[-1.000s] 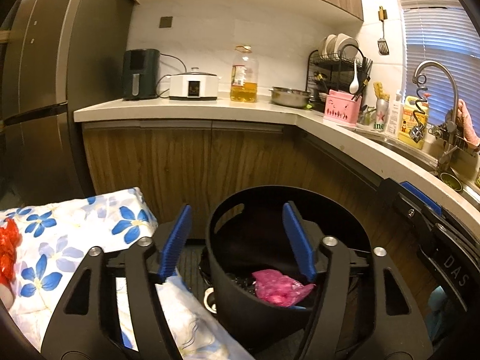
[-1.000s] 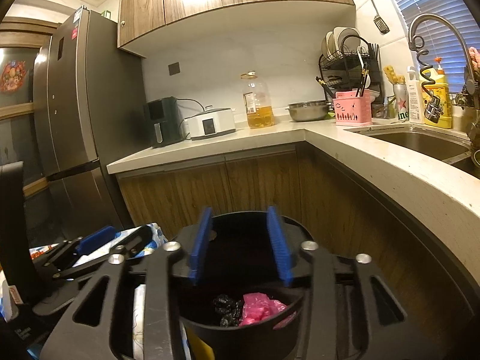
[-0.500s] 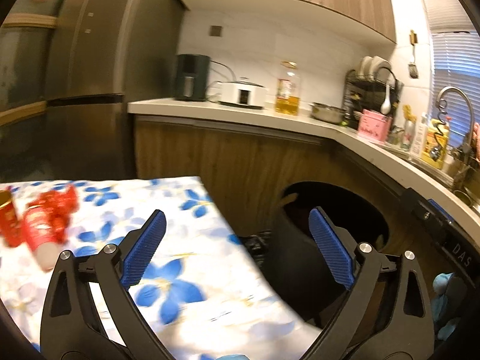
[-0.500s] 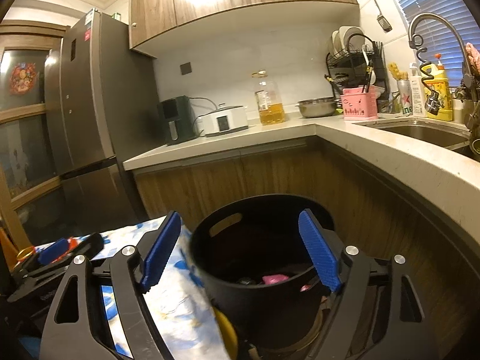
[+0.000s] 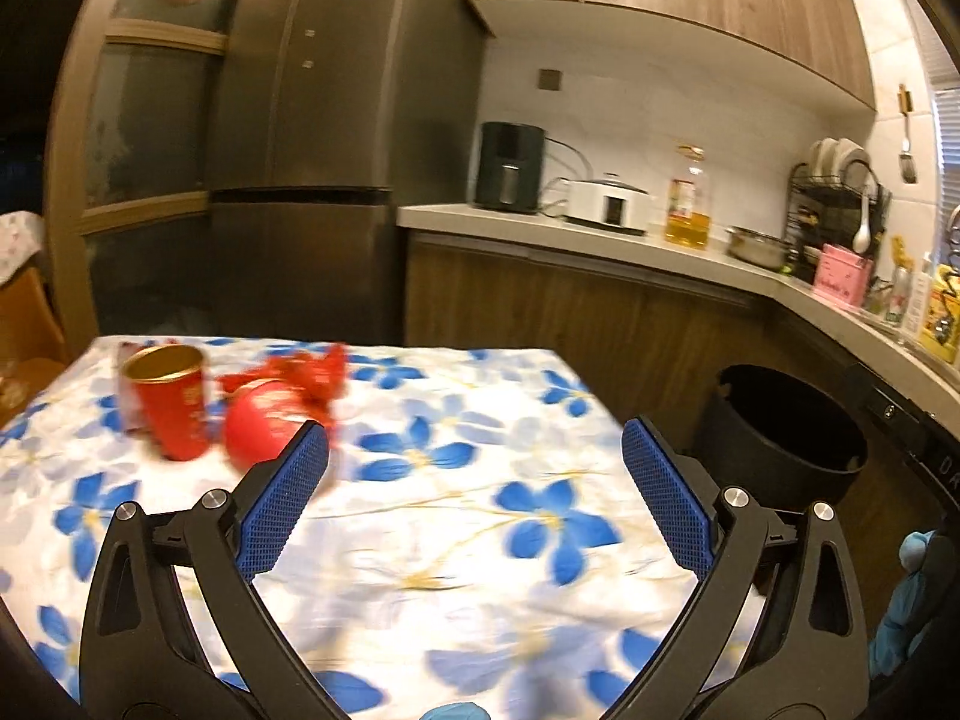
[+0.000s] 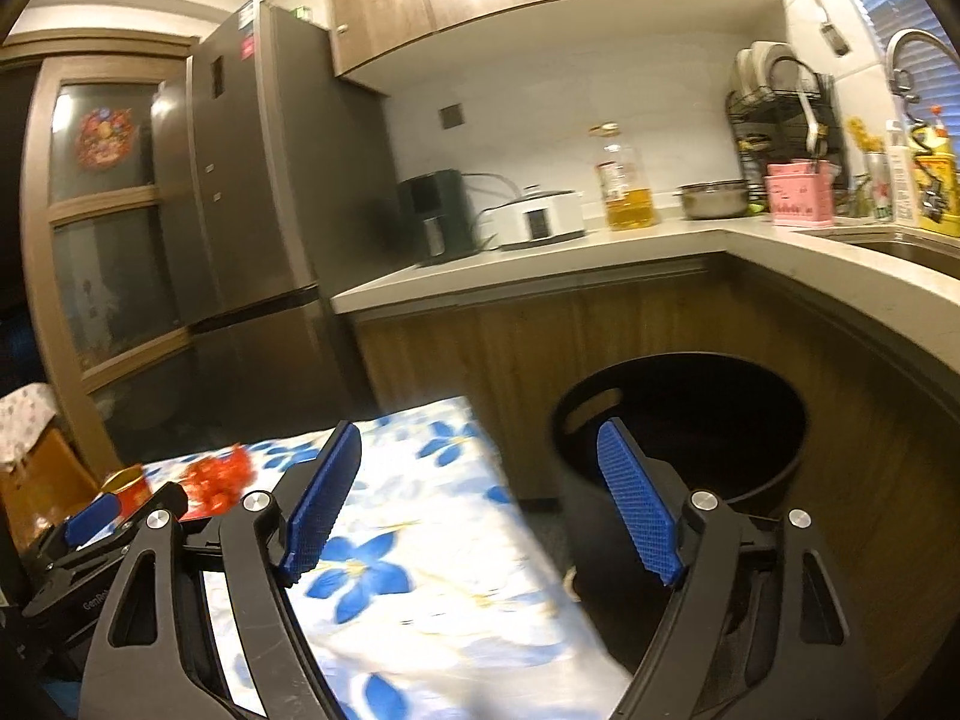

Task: Collect trash
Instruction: 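Move both tools back to the red paper cups on the table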

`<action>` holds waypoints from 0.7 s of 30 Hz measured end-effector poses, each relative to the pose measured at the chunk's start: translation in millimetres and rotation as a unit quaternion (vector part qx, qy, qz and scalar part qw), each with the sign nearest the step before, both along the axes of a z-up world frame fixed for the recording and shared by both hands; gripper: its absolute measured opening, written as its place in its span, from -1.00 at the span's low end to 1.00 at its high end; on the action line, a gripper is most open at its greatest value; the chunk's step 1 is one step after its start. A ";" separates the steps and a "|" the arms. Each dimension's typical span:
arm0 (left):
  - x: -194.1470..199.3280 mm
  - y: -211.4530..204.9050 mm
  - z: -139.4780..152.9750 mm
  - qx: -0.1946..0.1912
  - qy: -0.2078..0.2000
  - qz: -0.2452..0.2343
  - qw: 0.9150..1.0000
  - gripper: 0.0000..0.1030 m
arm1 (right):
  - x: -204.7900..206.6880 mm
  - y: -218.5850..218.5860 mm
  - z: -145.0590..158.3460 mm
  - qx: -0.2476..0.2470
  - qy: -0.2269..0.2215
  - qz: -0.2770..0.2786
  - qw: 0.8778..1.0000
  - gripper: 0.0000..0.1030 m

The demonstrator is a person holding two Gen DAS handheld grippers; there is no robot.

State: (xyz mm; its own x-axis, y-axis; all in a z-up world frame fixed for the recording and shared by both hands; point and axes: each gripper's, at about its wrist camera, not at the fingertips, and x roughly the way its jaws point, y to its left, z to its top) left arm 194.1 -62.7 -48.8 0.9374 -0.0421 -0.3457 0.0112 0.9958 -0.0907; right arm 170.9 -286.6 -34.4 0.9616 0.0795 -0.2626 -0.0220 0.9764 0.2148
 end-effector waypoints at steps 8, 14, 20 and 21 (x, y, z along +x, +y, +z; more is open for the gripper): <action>-9.7 71.5 -5.8 -0.001 0.001 0.074 0.997 0.88 | 14.0 63.9 -7.0 -0.012 0.015 0.074 0.997 0.53; -13.0 119.5 -10.1 -0.006 0.001 0.117 0.993 0.88 | 27.0 124.5 -23.6 -0.032 0.039 0.133 0.990 0.53; -14.2 157.0 -14.8 -0.016 0.003 0.148 0.989 0.88 | 42.5 176.6 -38.8 -0.053 0.057 0.181 0.980 0.53; -14.1 161.7 -15.4 -0.017 0.003 0.151 0.988 0.88 | 46.3 185.8 -41.7 -0.057 0.061 0.188 0.979 0.53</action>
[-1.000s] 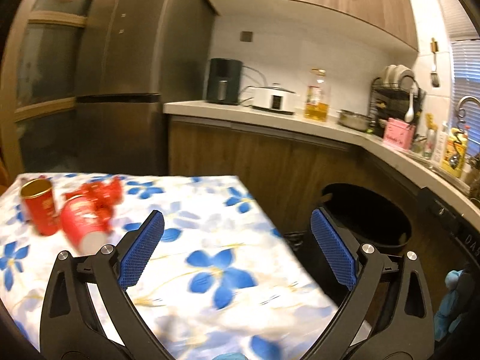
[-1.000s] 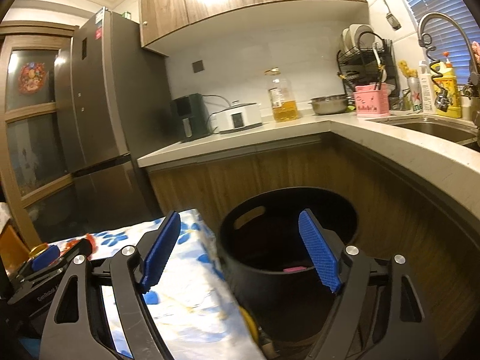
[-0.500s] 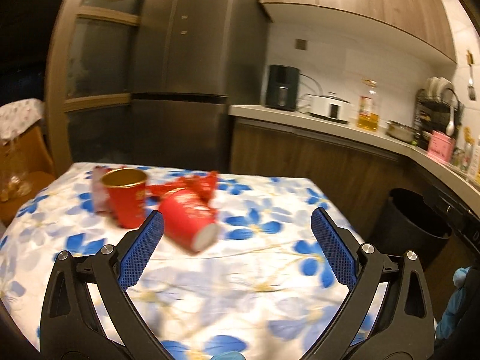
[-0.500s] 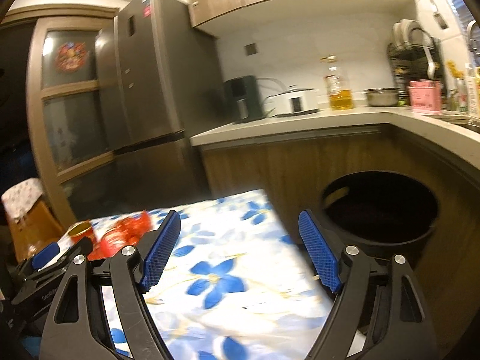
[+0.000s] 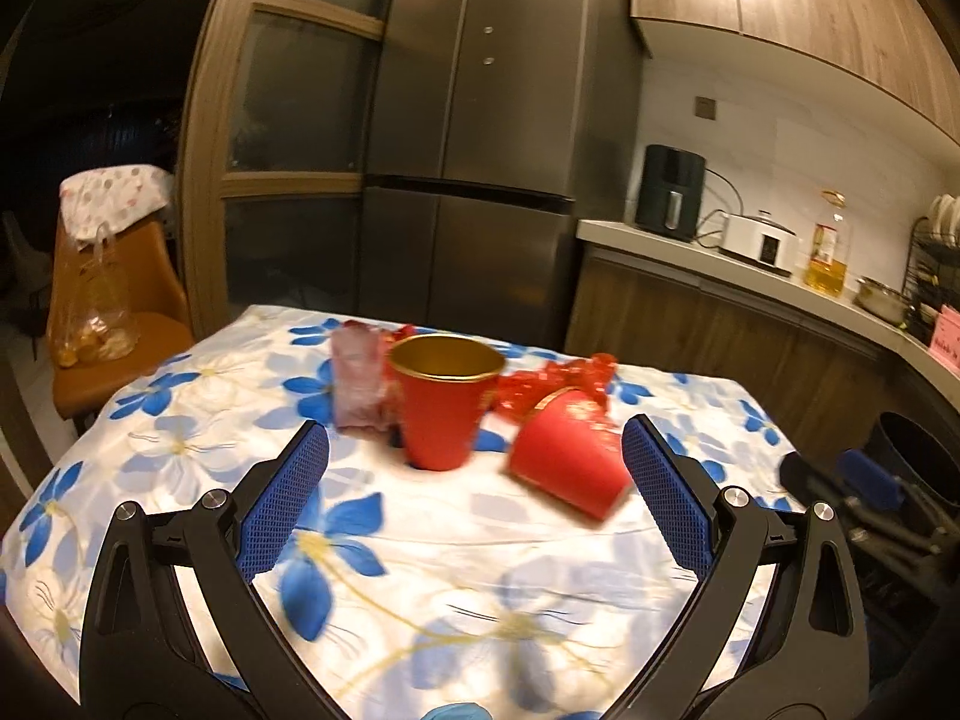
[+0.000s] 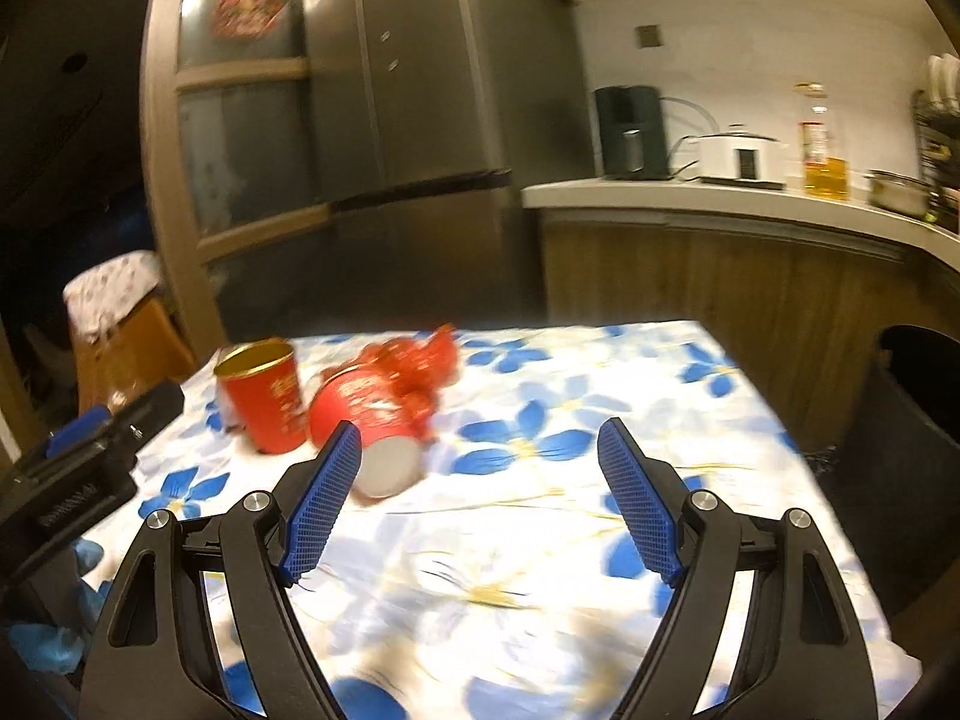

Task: Collect trash
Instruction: 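Move both tools back to the red paper cups on the table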

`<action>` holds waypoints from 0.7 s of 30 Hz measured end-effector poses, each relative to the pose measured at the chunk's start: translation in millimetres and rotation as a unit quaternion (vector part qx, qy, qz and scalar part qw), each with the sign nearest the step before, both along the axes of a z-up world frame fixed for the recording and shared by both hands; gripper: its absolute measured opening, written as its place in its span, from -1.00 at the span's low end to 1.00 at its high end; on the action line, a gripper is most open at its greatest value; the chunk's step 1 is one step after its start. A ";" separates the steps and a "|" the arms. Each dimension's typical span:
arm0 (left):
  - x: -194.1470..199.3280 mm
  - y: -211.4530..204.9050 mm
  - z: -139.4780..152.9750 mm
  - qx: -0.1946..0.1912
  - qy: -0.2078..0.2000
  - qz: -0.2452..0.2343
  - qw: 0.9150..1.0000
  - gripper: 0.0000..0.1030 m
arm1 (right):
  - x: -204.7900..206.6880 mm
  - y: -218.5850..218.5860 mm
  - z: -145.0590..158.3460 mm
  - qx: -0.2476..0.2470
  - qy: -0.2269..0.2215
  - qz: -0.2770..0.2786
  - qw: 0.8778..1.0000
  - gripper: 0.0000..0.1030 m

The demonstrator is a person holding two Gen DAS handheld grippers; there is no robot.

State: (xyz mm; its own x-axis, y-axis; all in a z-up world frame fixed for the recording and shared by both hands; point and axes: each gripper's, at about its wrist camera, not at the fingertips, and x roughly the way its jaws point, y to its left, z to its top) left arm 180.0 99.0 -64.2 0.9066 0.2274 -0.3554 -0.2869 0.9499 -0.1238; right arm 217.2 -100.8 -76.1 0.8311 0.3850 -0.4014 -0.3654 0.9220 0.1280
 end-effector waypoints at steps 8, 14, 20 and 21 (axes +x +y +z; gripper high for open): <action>0.9 33.0 -0.6 -0.004 -0.003 0.018 1.000 0.88 | 32.9 53.9 -21.0 -0.025 0.026 0.040 0.999 0.53; 6.4 48.7 -3.0 -0.011 -0.002 0.026 1.000 0.88 | 54.7 75.4 -32.8 -0.037 0.042 0.055 0.997 0.53; 12.0 55.9 -3.6 -0.014 -0.003 0.026 1.000 0.88 | 66.7 88.9 -40.8 -0.047 0.061 0.068 0.995 0.46; 13.4 57.5 -3.8 -0.015 -0.003 0.026 1.000 0.88 | 67.1 90.2 -42.3 -0.050 0.063 0.070 0.994 0.40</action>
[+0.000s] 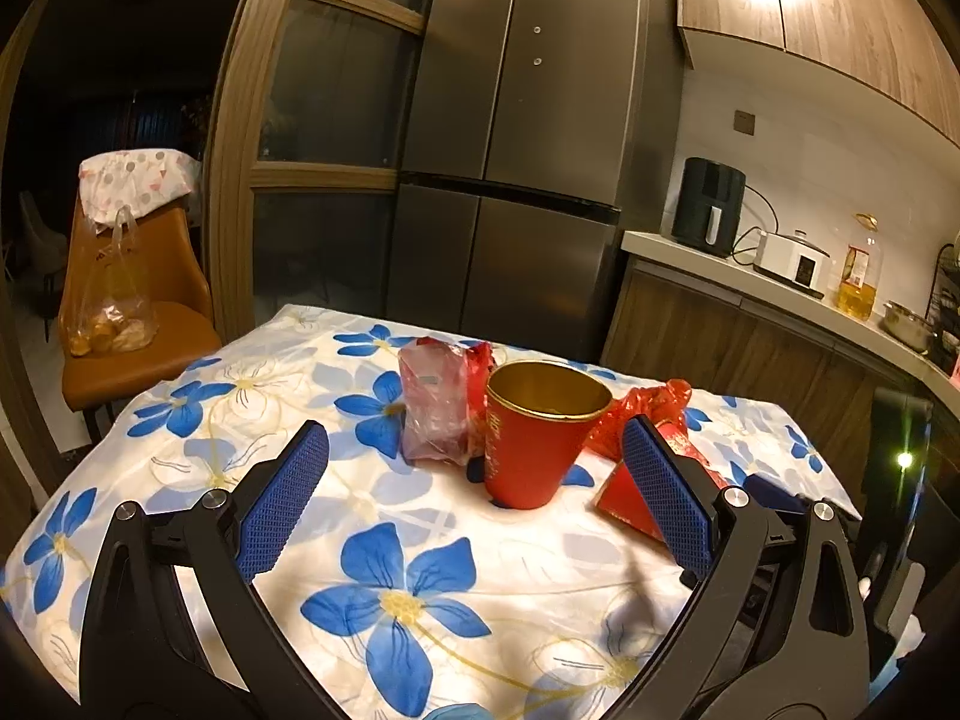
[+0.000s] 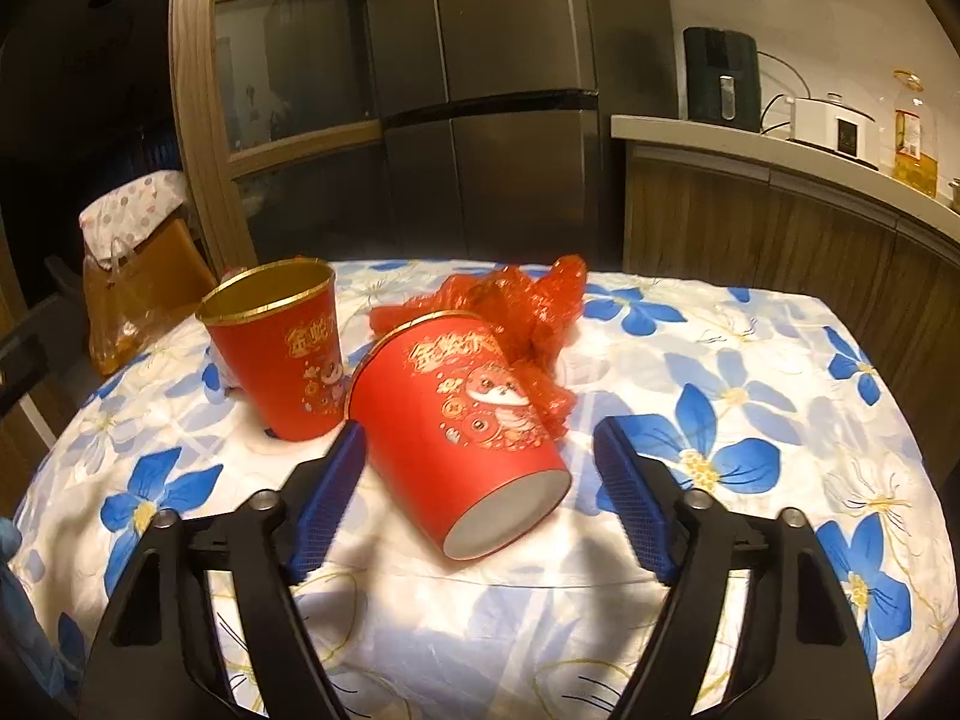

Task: Collect trash
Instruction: 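Move both tools back to the red paper cups on the table, then grasp the gold-rimmed red cup rim with the left tool while the right tool closes on the lying red cup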

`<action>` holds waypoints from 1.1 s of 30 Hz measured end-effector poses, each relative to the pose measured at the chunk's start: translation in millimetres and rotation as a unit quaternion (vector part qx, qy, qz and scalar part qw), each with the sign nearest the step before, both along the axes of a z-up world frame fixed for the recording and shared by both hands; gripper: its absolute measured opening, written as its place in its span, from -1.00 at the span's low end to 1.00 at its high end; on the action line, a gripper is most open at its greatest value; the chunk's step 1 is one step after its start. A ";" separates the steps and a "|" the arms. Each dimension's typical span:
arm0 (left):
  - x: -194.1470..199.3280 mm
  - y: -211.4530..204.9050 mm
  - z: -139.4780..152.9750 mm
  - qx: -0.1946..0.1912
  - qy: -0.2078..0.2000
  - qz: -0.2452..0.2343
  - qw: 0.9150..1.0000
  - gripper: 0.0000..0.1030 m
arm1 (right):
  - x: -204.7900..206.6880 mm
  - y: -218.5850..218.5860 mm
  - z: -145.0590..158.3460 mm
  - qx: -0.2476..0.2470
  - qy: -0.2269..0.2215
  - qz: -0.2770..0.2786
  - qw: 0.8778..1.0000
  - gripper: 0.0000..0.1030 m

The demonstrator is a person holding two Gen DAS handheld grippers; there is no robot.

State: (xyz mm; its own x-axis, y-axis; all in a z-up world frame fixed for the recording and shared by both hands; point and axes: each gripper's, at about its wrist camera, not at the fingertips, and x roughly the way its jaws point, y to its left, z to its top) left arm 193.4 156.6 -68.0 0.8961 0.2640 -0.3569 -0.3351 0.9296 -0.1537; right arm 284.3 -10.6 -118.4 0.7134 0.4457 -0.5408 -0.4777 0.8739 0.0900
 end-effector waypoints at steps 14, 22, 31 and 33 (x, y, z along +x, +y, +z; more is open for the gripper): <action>40.6 17.4 -0.6 -0.027 0.011 -0.005 1.000 0.88 | -4.9 4.6 -1.7 -0.006 0.007 0.029 1.000 0.07; 73.9 30.5 -9.0 -0.050 0.046 0.001 0.998 0.76 | -2.0 9.7 -1.7 0.000 0.017 0.046 0.999 0.29; 85.9 34.2 -24.6 -0.057 0.089 -0.008 0.994 0.12 | -3.2 15.1 -1.4 -0.006 0.014 0.057 0.998 0.16; 85.8 34.6 -28.3 -0.061 0.099 -0.011 0.993 -0.03 | -2.7 15.8 -1.1 -0.008 0.015 0.058 0.998 0.10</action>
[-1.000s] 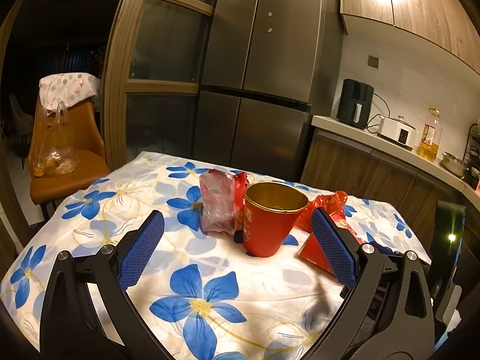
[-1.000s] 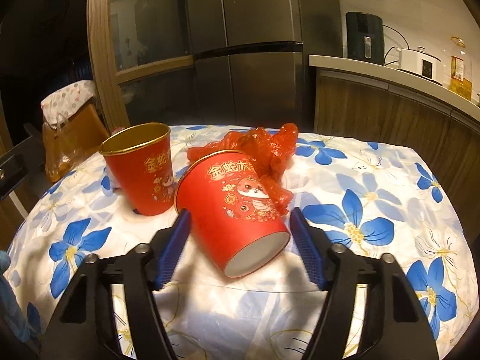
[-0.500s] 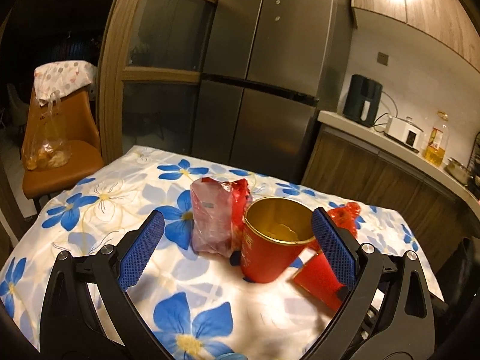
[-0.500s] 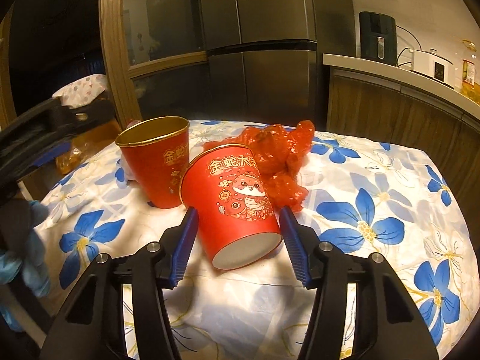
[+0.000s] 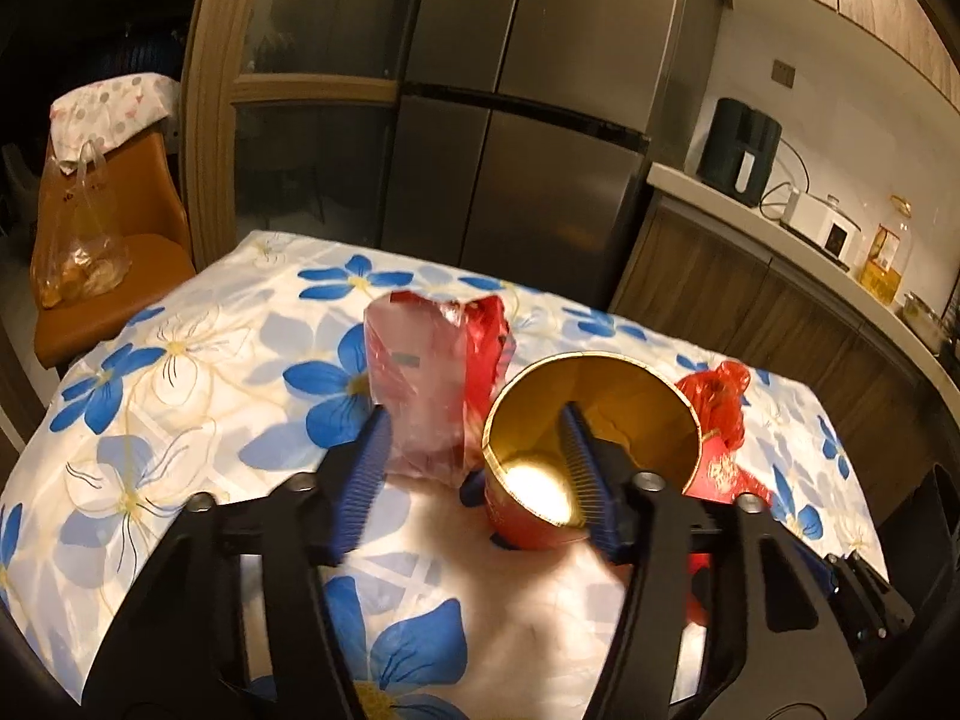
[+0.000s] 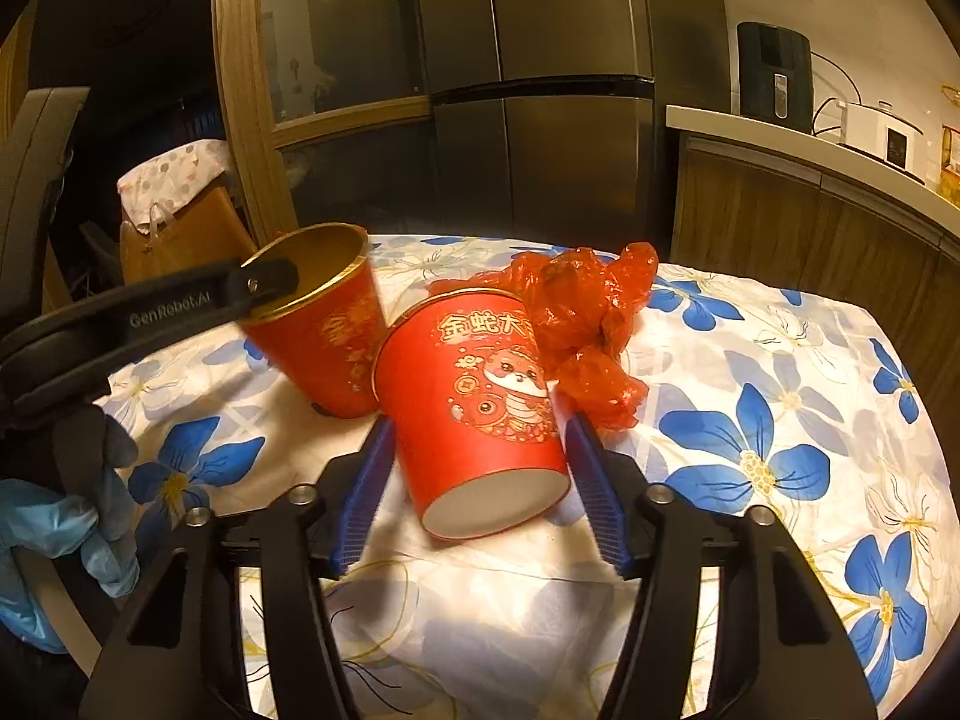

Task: Collect trash
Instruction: 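Grasp the gold-rimmed red cup rim with the left tool while the right tool closes on the lying red cup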

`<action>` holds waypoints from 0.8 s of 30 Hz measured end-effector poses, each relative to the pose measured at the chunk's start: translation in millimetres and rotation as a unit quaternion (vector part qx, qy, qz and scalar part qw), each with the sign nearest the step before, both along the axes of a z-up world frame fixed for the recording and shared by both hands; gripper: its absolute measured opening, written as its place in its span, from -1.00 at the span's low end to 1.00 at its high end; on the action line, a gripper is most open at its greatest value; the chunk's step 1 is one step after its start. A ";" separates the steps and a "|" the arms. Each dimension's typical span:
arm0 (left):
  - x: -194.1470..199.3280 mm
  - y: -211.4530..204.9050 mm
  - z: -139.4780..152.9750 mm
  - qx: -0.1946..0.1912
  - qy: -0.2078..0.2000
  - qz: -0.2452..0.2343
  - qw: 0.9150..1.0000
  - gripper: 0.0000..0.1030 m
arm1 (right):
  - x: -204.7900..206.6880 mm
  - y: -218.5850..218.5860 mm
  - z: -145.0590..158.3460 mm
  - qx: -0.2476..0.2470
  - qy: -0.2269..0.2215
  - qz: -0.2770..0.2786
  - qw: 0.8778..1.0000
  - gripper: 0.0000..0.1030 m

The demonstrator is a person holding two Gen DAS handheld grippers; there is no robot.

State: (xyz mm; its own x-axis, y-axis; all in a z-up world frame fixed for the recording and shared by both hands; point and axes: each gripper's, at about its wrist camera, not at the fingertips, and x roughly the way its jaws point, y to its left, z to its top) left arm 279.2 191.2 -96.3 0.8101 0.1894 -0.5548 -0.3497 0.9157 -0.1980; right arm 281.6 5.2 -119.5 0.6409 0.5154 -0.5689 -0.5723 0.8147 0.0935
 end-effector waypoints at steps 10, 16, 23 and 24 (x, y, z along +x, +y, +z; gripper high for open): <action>-17.0 2.8 -14.8 -0.039 0.022 -0.019 0.999 -0.88 | -0.3 6.2 0.9 0.003 0.006 0.019 1.000 0.32; -29.6 0.1 -19.3 -0.050 0.022 -0.029 0.998 -0.93 | 3.7 14.0 0.0 0.004 0.015 0.021 1.000 0.36; -30.3 4.6 -23.8 -0.070 0.025 -0.028 0.997 -0.96 | 9.6 17.3 -2.9 0.002 0.030 0.023 0.999 0.15; -30.4 4.6 -23.6 -0.072 0.024 -0.029 0.997 -0.96 | 9.7 17.2 -3.2 0.003 0.031 0.025 0.999 0.11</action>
